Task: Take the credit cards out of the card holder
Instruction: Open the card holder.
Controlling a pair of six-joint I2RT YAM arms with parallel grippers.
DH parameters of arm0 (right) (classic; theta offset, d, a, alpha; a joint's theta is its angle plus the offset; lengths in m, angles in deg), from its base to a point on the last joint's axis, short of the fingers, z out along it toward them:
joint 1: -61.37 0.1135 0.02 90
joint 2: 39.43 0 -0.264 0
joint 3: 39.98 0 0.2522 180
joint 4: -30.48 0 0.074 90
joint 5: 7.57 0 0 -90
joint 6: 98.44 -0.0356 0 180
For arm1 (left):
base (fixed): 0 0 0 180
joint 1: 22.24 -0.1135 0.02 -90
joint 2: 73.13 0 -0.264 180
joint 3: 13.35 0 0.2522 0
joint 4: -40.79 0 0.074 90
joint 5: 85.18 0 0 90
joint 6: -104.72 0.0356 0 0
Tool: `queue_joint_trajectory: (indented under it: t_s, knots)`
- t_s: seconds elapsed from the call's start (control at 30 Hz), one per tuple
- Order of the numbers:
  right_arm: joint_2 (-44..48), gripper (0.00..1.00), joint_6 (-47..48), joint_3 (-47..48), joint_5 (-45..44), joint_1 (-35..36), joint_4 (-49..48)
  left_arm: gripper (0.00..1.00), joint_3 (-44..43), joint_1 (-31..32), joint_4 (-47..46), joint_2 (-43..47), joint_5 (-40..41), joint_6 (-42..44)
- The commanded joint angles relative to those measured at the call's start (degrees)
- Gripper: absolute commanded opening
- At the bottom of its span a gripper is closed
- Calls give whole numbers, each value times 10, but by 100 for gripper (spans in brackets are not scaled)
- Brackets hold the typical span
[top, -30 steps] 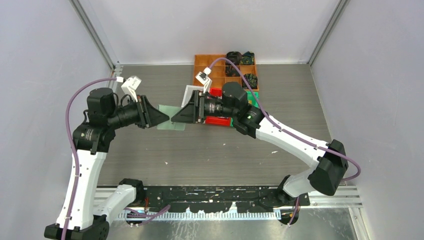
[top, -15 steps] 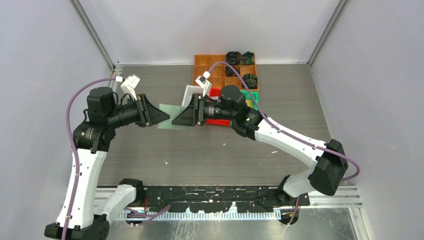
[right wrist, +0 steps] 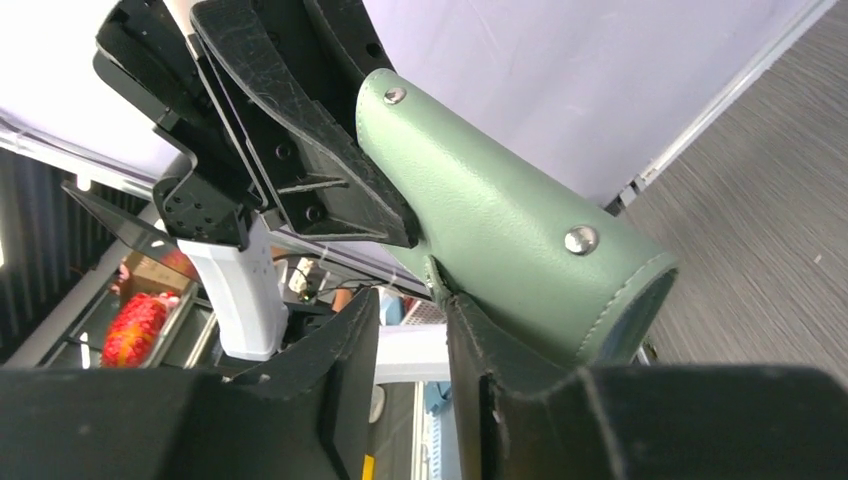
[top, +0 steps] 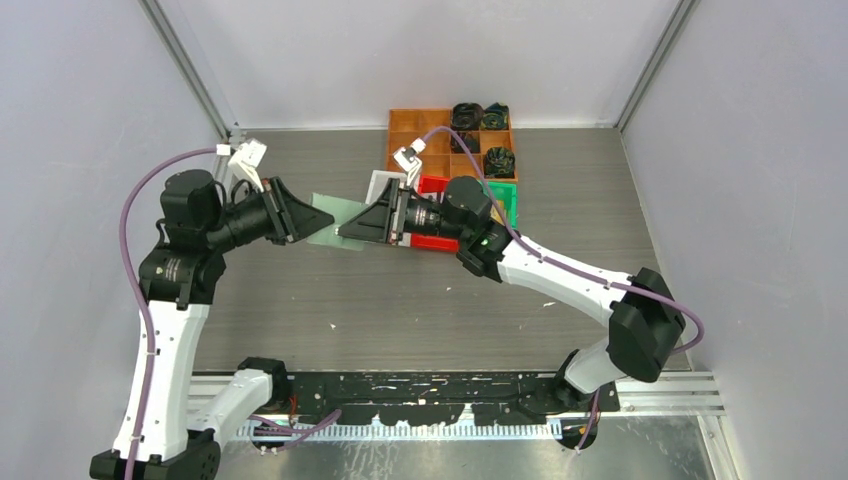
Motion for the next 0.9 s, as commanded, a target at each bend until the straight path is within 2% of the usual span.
queue_joint_trajectory:
  t_s: [0.0, 0.2, 0.43, 0.53, 0.63, 0.73, 0.87]
  knots:
    - [4, 33, -7, 20, -40, 29, -115, 0, -25, 11, -47, -2, -58, -37]
    - [20, 16, 91, 31, -143, 66, -36, 0, -27, 11, -46, 1, -53, -43]
    - [45, 14, 143, 37, -113, 76, 13, 0, -52, 10, -33, 0, -14, -9]
    - [77, 18, 171, 23, -114, 76, 77, 0, -70, 8, -32, -5, 3, -2]
    - [101, 30, 199, 1, -136, 76, 123, 0, -80, 8, -34, -11, 3, -6]
    - [108, 43, 205, -10, -151, 76, 142, 0, -83, 8, -40, -15, -7, -21]
    - [105, 49, 185, -10, -166, 75, 146, 0, -83, 8, -56, -12, -32, -40]
